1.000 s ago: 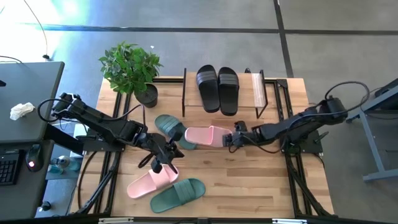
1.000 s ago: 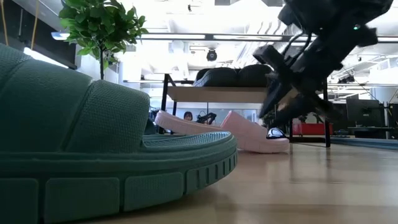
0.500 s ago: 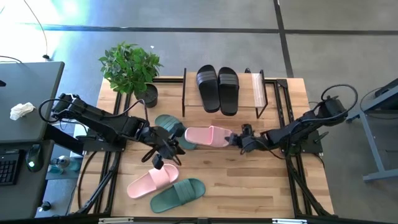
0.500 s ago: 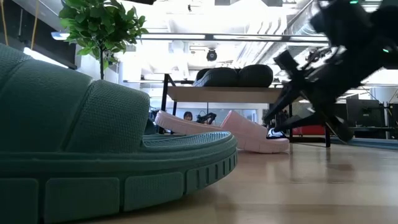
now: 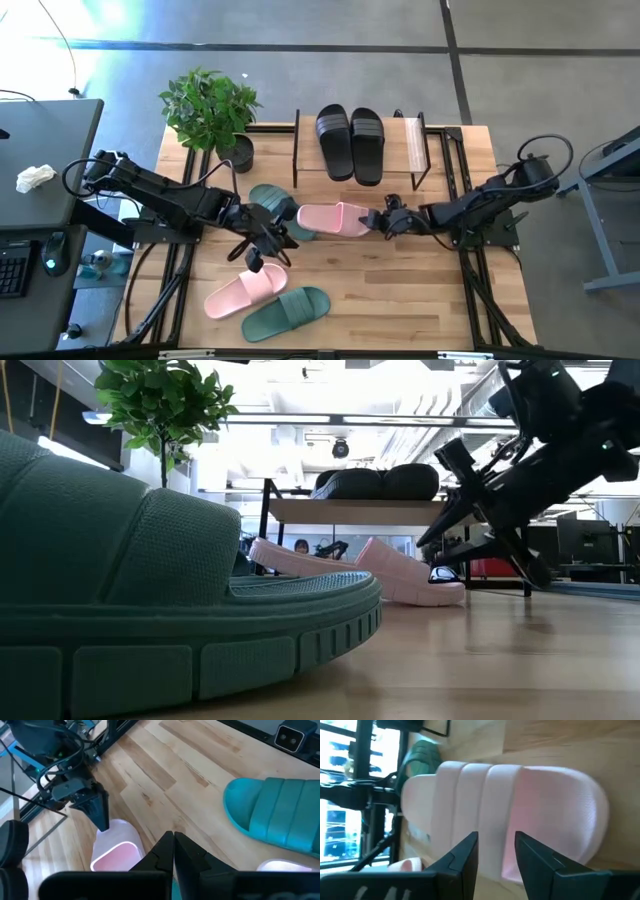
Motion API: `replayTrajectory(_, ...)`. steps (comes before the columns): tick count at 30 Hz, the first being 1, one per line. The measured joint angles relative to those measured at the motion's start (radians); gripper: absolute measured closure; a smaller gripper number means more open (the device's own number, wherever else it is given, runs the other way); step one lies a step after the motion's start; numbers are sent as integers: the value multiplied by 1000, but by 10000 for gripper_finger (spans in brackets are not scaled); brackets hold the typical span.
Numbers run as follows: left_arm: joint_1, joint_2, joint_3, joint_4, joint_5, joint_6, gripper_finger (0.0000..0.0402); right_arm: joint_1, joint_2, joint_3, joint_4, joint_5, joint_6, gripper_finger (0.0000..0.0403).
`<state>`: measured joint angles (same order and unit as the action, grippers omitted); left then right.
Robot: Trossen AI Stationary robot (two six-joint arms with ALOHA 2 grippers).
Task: Pick and place slides into the shelf
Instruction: Put the top pink slipper under the shelf
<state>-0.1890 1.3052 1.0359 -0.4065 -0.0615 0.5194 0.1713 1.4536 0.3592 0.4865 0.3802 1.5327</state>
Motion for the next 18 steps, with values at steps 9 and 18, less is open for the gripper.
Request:
replayTrajectory(9,0,0,0,8,-18,0,399,-16,1,1,-4,-63,-30,284)
replayTrajectory(18,0,0,0,16,-29,8,399,-23,135,2,166,-100,-20,284)
